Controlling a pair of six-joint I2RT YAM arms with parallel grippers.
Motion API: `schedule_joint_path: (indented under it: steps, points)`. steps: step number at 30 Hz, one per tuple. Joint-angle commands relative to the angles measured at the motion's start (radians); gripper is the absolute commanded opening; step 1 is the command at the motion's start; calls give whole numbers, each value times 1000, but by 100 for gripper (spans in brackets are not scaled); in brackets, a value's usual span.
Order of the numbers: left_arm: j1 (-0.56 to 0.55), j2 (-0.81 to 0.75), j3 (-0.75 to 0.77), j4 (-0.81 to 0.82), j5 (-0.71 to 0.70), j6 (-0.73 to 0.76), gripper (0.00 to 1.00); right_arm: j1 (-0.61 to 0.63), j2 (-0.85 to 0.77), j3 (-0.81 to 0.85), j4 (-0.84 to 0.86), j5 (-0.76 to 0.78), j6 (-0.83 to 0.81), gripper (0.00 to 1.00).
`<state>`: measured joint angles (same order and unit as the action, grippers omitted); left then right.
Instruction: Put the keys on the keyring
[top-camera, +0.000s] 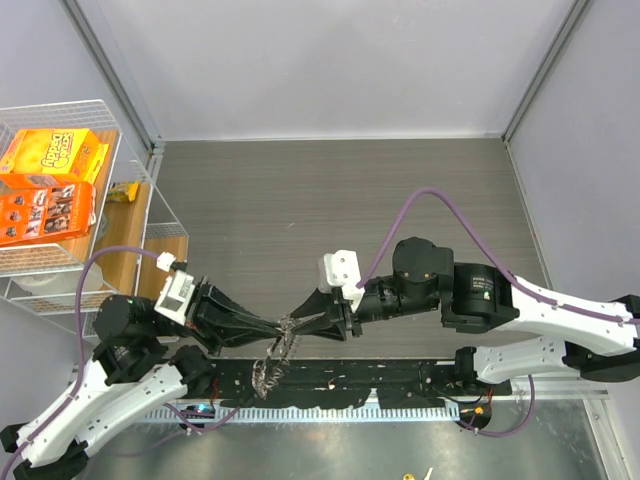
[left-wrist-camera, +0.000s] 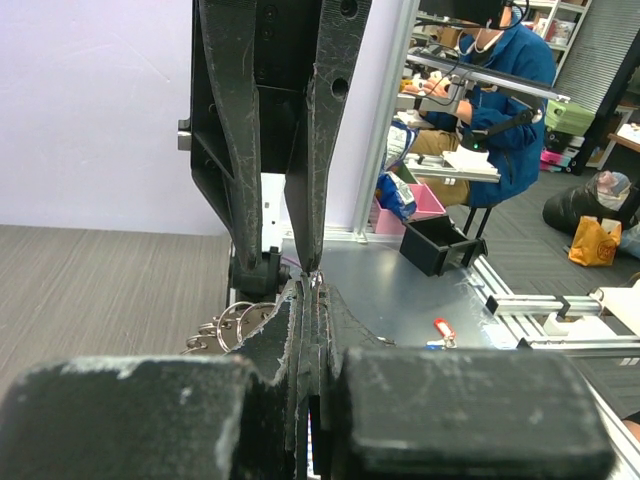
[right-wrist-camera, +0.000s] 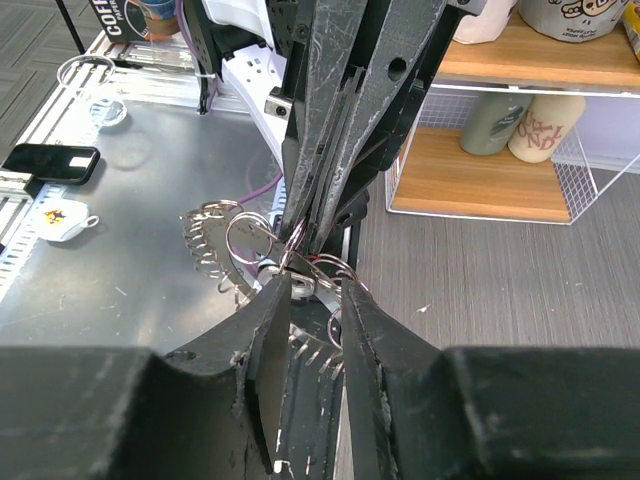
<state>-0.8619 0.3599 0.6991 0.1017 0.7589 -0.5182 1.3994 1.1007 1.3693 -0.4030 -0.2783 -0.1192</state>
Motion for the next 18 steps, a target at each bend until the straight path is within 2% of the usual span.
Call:
schedule_joint_path:
  steps: [1,18]
  points:
    - [-2,-15,0,75,-26,-6,0,6,13,45,58,-10,4,31]
    - [-3,-24,3,41,-35,23,0,6,14,66,-5,-16,4,27]
